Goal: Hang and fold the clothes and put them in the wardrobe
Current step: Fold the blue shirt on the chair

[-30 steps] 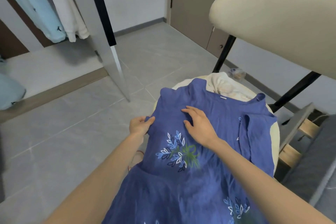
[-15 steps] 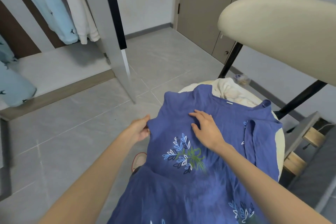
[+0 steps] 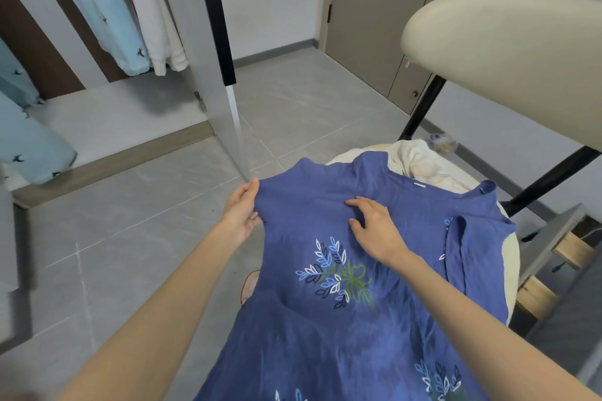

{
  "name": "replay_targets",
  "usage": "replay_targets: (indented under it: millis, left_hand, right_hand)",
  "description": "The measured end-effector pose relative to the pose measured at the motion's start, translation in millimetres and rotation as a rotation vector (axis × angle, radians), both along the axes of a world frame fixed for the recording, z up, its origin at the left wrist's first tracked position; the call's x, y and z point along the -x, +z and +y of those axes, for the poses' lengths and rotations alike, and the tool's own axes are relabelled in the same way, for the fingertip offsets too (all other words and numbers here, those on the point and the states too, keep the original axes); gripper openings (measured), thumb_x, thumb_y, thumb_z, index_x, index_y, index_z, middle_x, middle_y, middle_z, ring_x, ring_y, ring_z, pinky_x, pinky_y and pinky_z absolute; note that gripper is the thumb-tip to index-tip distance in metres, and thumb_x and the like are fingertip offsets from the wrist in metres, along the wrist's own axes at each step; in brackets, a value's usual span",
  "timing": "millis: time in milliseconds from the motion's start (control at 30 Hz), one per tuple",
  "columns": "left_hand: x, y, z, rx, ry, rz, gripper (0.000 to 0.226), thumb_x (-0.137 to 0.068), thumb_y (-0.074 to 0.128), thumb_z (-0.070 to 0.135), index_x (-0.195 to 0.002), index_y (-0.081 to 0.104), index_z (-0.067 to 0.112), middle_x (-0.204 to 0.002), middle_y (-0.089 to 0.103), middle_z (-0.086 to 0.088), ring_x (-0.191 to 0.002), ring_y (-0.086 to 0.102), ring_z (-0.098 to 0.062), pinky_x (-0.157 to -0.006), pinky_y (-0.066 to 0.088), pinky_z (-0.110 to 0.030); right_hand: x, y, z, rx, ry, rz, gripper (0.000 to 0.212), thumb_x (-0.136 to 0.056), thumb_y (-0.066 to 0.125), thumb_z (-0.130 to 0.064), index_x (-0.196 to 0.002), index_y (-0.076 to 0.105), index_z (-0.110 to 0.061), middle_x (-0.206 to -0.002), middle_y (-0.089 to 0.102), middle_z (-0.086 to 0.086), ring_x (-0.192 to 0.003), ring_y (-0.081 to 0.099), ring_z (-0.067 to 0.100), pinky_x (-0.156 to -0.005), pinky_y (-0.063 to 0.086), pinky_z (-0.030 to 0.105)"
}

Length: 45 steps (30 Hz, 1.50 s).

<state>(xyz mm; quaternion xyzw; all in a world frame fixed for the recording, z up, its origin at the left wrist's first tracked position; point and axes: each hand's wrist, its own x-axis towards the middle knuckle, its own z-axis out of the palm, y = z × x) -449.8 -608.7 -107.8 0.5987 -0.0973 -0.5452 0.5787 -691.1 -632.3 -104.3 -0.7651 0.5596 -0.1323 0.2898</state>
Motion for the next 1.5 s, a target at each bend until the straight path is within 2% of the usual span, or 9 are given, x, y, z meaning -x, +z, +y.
replay_targets:
  millis: [400, 533, 633, 767, 900, 1200, 1267, 1367, 1500]
  left_hand:
    - [39, 14, 4, 0.306, -0.219, -0.497, 0.025, -0.096, 0.052, 0.018, -0.072, 0.048, 0.017, -0.071, 0.049, 0.002, -0.059, 0.042, 0.003, -0.06, 0.034, -0.019]
    - [69, 1, 11, 0.391, -0.744, -0.82, 0.027, -0.088, 0.065, 0.02, -0.065, 0.052, 0.027, -0.119, 0.059, 0.014, -0.111, 0.05, 0.014, -0.091, 0.035, -0.006]
    - [76, -11, 16, 0.313, -0.935, -1.022, 0.019, -0.083, 0.061, 0.049, -0.067, 0.061, 0.038, -0.124, 0.062, 0.01, -0.123, 0.048, 0.002, -0.105, 0.034, -0.027]
    - [73, -7, 20, 0.285, -0.707, -0.83, 0.015, -0.091, 0.058, 0.02, -0.085, 0.07, 0.013, -0.107, 0.069, 0.007, -0.102, 0.061, -0.007, -0.085, 0.039, -0.007]
    - [56, -12, 13, 0.114, -0.459, -0.813, 0.009, -0.094, 0.054, 0.015, -0.092, 0.062, 0.014, -0.097, 0.066, 0.0, -0.096, 0.062, -0.02, -0.076, 0.041, -0.015]
    - [41, -43, -2, -0.149, -0.675, -0.661, 0.031, -0.093, 0.045, 0.038, -0.094, 0.05, 0.008, -0.085, 0.056, 0.001, -0.088, 0.053, -0.019, -0.077, 0.042, -0.031]
    - [39, -46, -7, -0.15, -0.667, -0.604, 0.047, -0.089, 0.046, 0.048, -0.089, 0.054, 0.002, -0.082, 0.062, -0.007, -0.083, 0.059, -0.023, -0.085, 0.048, -0.037]
    - [37, -41, -6, -0.213, -0.824, -0.599, 0.047, -0.098, 0.039, 0.047, -0.071, 0.05, 0.009, -0.072, 0.056, -0.007, -0.071, 0.054, -0.019, -0.063, 0.042, -0.019]
    - [38, -40, -1, -0.155, -0.87, -0.645, 0.032, -0.097, 0.045, 0.041, -0.078, 0.041, 0.016, -0.079, 0.042, -0.004, -0.072, 0.04, -0.015, -0.062, 0.03, -0.024]
  right_hand:
    - [9, 19, -10, 0.006, -0.242, -0.247, 0.03, -0.094, 0.047, -0.008, -0.121, 0.059, -0.016, -0.117, 0.062, -0.006, -0.111, 0.055, 0.011, -0.088, 0.039, 0.018]
    - [23, 26, -9, 0.006, -0.355, -0.334, 0.03, -0.095, 0.045, -0.009, -0.121, 0.058, -0.016, -0.113, 0.062, -0.008, -0.085, 0.055, 0.001, -0.068, 0.039, 0.004]
    - [31, 25, -8, 0.01, -0.381, -0.342, 0.028, -0.096, 0.046, -0.009, -0.12, 0.058, -0.015, -0.115, 0.062, -0.006, -0.083, 0.053, 0.0, -0.064, 0.039, 0.0]
    - [29, 28, -10, 0.01, -0.371, -0.355, 0.028, -0.096, 0.046, -0.012, -0.121, 0.058, -0.016, -0.116, 0.062, -0.004, -0.088, 0.055, 0.006, -0.069, 0.04, 0.008]
    - [3, 27, -23, -0.019, -0.253, -0.28, 0.031, -0.096, 0.048, -0.016, -0.126, 0.056, -0.014, -0.121, 0.06, -0.003, -0.101, 0.056, 0.013, -0.084, 0.04, 0.022]
    - [-61, 21, -86, -0.106, -0.1, 0.104, 0.048, -0.096, 0.043, -0.042, -0.138, 0.042, -0.019, -0.132, 0.055, -0.001, -0.132, 0.033, 0.027, -0.105, 0.023, 0.043]
    - [-72, 16, -96, -0.174, -0.132, 0.178, 0.043, -0.092, 0.045, -0.051, -0.12, 0.053, -0.02, -0.115, 0.06, 0.0, -0.126, 0.039, 0.027, -0.101, 0.022, 0.043]
    - [-79, 13, -104, -0.212, -0.123, 0.26, 0.037, -0.087, 0.051, -0.054, -0.079, 0.05, -0.018, -0.077, 0.055, -0.003, -0.097, 0.052, 0.023, -0.093, 0.022, 0.042]
    - [-78, 13, -117, -0.257, -0.156, 0.127, 0.022, -0.09, 0.052, -0.03, -0.073, 0.049, -0.017, -0.073, 0.052, -0.001, -0.081, 0.048, 0.022, -0.09, 0.024, 0.042]
